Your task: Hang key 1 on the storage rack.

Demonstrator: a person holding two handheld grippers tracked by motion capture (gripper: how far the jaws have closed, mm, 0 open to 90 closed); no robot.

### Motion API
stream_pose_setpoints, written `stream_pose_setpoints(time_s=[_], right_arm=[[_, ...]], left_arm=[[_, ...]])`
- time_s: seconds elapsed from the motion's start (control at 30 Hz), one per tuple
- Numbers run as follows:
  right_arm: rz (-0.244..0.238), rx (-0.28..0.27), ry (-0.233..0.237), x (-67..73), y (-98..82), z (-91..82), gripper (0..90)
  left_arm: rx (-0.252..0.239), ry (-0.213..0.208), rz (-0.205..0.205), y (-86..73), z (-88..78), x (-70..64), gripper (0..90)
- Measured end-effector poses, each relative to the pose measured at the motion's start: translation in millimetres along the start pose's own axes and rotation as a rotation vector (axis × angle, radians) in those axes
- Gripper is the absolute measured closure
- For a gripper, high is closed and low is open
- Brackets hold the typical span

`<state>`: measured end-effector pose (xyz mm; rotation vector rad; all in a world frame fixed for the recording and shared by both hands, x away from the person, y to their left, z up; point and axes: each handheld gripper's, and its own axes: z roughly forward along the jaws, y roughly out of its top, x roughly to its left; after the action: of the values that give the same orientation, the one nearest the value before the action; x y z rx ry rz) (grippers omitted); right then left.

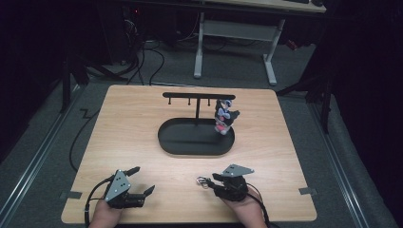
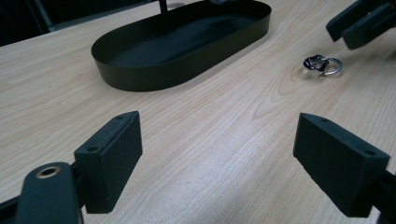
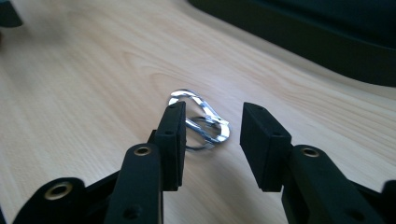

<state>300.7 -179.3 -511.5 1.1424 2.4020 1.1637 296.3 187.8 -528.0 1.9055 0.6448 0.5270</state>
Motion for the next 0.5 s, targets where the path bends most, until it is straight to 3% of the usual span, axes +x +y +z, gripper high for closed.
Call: stream_pose_setpoints(time_s=[0.07, 0.17, 0.23, 0.5], right_arm=[[-0.026, 0.013, 0.007, 6.5, 1.8, 5.9, 67.5], [-0.058, 0.022, 0.02, 14.4, 3.2, 10.7, 80.0], [-0.058, 0.034, 0.017, 16.6, 3.0, 11.9, 82.9], [-0.056, 0.084, -0.029, 11.8, -4.0, 15.1, 83.8]], left_arm=[[-0.003, 0.001, -0.001, -0.3, -0.5, -0.3, 16.3], [-0.005, 0.001, -0.001, -0.6, -0.8, -0.3, 16.2], [-0.005, 0.0, -0.001, -0.6, -0.8, -0.3, 16.2], [-0.001, -0.005, 0.0, -0.5, -0.4, -0.4, 16.0]])
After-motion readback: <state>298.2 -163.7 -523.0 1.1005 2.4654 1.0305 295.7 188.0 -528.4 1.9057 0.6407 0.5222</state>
